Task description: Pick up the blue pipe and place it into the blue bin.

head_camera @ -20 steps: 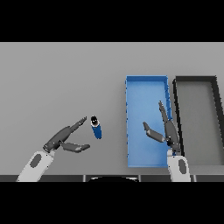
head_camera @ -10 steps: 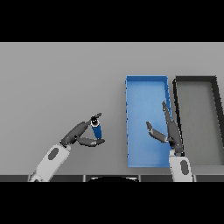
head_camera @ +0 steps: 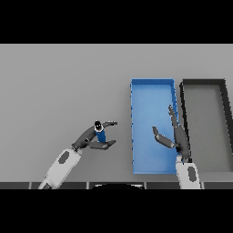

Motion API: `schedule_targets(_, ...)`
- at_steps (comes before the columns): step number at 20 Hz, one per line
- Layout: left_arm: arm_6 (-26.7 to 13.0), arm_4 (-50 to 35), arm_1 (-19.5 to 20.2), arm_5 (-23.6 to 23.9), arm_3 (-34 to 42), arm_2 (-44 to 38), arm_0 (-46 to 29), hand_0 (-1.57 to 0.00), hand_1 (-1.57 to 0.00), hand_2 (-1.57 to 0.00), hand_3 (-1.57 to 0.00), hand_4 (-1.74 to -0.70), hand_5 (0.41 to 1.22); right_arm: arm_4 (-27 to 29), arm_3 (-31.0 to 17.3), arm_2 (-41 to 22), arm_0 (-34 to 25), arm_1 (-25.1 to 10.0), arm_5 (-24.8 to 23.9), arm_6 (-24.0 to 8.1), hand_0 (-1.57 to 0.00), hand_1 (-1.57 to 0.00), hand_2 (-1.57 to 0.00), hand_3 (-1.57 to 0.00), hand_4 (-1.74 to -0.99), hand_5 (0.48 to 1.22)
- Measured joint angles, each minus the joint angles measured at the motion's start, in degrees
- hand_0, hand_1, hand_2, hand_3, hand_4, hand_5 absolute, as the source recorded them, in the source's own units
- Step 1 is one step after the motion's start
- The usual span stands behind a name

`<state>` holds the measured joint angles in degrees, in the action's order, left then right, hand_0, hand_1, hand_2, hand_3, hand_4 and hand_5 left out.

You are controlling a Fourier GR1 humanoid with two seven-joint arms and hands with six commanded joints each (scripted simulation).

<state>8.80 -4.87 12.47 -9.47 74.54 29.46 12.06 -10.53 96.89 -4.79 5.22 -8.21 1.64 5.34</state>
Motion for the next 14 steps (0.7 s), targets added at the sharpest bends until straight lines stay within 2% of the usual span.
schedule_targets(2,0.37,-1.49,-1.91,0.34,-0.8,-0.6,-0.2,-0.6,-0.75,-0.87,-0.91,-1.44,0.91,0.05,0.46,-0.17,0.81,0.29,-0.03,0.27,0.0,0.0,0.0,0.0,-1.219,0.657)
schedule_targets(3,0.35,-1.42,-2.13,0.41,-1.24,-0.5,-0.35,-0.8,-0.92,-1.01,-1.03,-1.5,0.972,-0.3,0.88,-0.2,0.8,0.28,-0.43,0.68,0.0,0.0,0.0,0.0,-1.224,0.658)
schedule_targets(5,-0.03,-0.96,-2.48,-0.17,-0.03,0.27,-1.06,-1.07,-1.15,-1.21,-1.19,-1.58,1.062,0.38,0.29,-0.02,0.76,0.17,0.23,0.13,0.0,0.0,0.0,0.0,-1.233,0.66)
schedule_targets(6,0.55,-1.1,-1.9,-0.27,0.65,0.25,-1.36,-1.17,-1.24,-1.28,-1.27,-1.55,1.094,0.82,-0.18,0.3,0.21,0.05,0.4,-0.22,0.0,0.0,0.0,0.0,-1.228,0.656)
schedule_targets(9,2.19,0.7,-2.02,1.02,1.15,1.0,-1.84,-1.37,-1.4,-1.42,-1.42,-1.5,1.156,0.84,-0.79,0.16,-0.65,0.58,0.23,-1.44,0.0,0.0,0.0,0.0,-1.221,0.638)
schedule_targets(11,3.79,1.9,-3.47,2.18,2.41,1.1,-2.02,-1.44,-1.46,-1.48,-1.47,-1.48,1.179,1.19,-0.66,0.4,-0.43,0.22,0.57,-0.66,0.0,0.0,0.0,0.0,-1.217,0.631)
schedule_targets(14,3.63,1.72,-4.05,2.53,5.85,0.32,-1.43,-1.5,-1.51,-1.52,-1.52,-1.47,1.2,1.53,-0.96,0.42,-1.29,0.62,0.57,-1.07,0.0,0.0,0.0,0.0,-1.229,0.633)
